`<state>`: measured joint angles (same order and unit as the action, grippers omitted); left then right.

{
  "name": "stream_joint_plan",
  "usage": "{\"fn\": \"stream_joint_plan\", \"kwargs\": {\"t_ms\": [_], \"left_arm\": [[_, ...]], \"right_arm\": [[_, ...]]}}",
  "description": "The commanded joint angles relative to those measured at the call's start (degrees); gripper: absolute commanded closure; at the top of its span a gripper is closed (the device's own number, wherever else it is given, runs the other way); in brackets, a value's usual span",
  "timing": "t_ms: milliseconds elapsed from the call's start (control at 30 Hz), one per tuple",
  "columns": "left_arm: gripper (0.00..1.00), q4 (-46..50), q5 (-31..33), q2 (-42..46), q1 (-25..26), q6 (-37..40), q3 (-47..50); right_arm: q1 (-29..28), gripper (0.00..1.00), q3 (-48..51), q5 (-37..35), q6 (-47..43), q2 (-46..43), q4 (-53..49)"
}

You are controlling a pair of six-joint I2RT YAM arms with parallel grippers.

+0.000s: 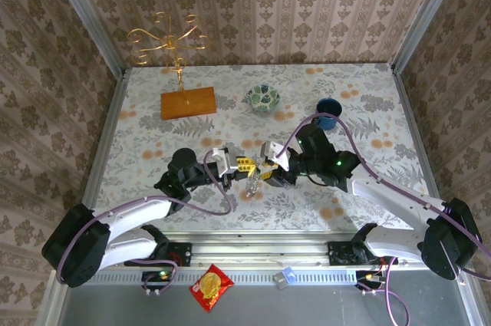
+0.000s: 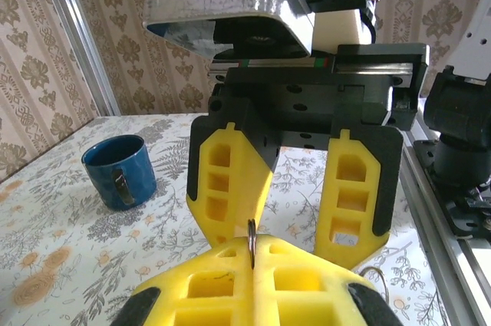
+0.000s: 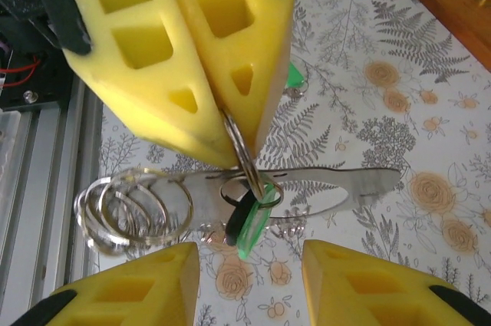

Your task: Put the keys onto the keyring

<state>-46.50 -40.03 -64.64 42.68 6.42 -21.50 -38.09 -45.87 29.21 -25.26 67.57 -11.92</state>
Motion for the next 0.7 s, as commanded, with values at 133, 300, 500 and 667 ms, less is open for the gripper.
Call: {"fn": "stream_joint_plan", "kwargs": {"t_ms": [133,300,500,667], "left_arm": [[1.00,-6.24,0.35,-0.55,0.11,-2.98,0.14],[1.00,-6.66,0.26,-0.79,0.10,-3.17,0.05],[1.00,-6.40,0.42,-0.71,0.20,-2.97,0.05],[1.00,-4.26,0.74,-0.15,0.21,-1.97,-0.28]], "right_arm": [[-0.59,0.60,1.72,1.30,3.11,1.33,7.03],[-0.64,0.62,2.62,0.85,4.14,1.59,10.01],[-0.65,0.73,3.06,-0.18,3.87,0.79,10.72],[-0.54,0.86,2.22,-2.24,1.83,-1.09,7.37]]}}
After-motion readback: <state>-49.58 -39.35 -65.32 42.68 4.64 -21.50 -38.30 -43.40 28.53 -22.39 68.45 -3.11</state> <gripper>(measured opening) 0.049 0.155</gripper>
